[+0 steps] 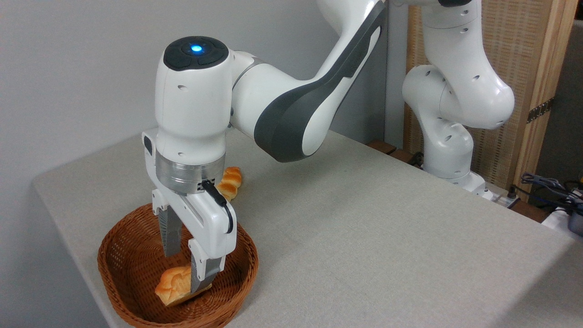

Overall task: Put bread into the basket
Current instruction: 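Carry the bun over the wicker basket and lower it inside, then open the gripper to release the bun and raise the arm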

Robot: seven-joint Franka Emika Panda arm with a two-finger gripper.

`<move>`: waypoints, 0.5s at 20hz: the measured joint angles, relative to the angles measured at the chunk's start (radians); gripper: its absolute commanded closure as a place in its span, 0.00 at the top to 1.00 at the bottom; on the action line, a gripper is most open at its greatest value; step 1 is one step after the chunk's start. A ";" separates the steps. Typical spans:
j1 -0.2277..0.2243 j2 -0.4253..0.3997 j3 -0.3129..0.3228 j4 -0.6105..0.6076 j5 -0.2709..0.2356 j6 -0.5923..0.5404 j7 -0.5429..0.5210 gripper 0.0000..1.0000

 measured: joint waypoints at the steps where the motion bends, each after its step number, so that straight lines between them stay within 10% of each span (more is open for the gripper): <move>1: 0.000 -0.001 0.000 0.000 0.001 -0.002 0.000 1.00; 10: 0.045 -0.125 0.008 0.016 0.055 -0.115 -0.003 1.00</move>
